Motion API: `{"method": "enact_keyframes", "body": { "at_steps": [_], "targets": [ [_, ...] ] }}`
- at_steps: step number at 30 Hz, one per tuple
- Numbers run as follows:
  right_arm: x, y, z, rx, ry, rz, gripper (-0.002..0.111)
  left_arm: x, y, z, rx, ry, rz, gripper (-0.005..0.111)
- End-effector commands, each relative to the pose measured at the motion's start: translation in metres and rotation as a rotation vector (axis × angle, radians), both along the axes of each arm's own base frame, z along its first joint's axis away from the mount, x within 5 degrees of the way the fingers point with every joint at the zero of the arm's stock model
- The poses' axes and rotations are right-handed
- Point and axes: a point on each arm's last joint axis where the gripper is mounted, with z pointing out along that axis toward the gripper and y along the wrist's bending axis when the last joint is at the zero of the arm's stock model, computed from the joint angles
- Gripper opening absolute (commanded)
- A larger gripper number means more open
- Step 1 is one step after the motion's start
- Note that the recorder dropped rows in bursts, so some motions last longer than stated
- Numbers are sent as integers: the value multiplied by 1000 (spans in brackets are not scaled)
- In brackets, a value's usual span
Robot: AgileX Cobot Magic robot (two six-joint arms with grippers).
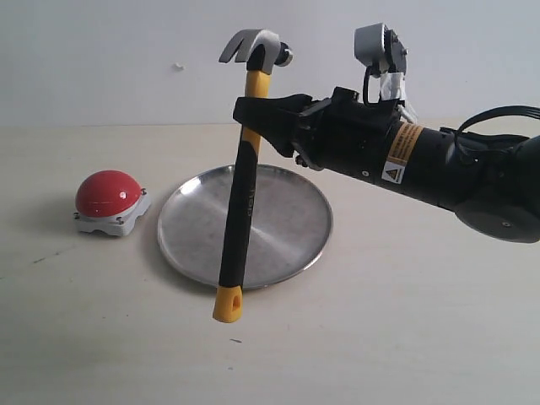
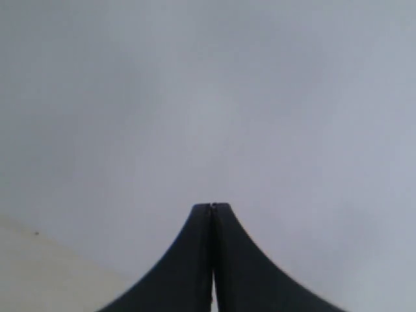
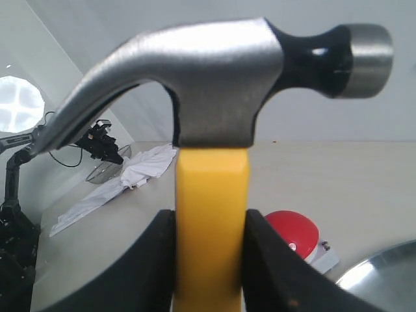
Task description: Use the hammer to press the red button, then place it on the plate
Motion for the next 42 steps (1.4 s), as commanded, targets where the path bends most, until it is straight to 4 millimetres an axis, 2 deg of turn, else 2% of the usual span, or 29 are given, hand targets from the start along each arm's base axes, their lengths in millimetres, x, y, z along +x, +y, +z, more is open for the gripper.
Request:
{"method": "enact_keyframes", "body": {
  "at_steps": [1, 4, 6, 8, 9, 11, 13, 15, 18, 22, 25, 30, 37, 39, 42],
  "targets": [
    [-1, -1, 12, 64, -61, 18, 0, -8, 5, 17, -66, -207, 40, 0],
    [-1, -1, 12, 68, -59, 13, 0, -19, 9, 39, -111, -412, 60, 0],
    [-1, -1, 12, 68, -59, 13, 0, -17, 6, 63, -37, -431, 59, 0],
    [-1, -1, 12, 68, -59, 13, 0, -5, -1, 80, 84, -351, 34, 0],
    [-1, -1, 12, 68, -59, 13, 0, 9, -6, 89, 185, -263, 9, 0],
    [-1, -1, 12, 68, -59, 13, 0, 36, -13, 94, 265, -96, -58, 0],
    [-1, -1, 12, 69, -57, 13, 0, 71, -17, 87, 300, 100, -135, 0],
    [-1, -1, 12, 67, -57, 17, 0, 104, -21, 70, 306, 278, -212, 0],
    [-1, -1, 12, 67, -57, 17, 0, 143, -29, 43, 317, 488, -333, 0],
    [-1, -1, 12, 68, -57, 15, 0, 181, -47, 12, 376, 668, -487, 0],
    [-1, -1, 12, 71, -56, 11, 0, 198, -68, -3, 521, 740, -595, 0],
    [0, -2, 12, 80, -52, -1, 0, 208, -103, -8, 691, 786, -629, 0],
    [0, -2, 13, 81, -51, -2, 0, 191, -155, 6, 716, 705, -763, 2],
    [0, -2, 13, 81, -51, -2, 0, 186, -168, 10, 718, 683, -806, 9],
    [0, -2, 13, 81, -51, -2, 0, 176, -183, 12, 734, 659, -861, 29]
  ]
}}
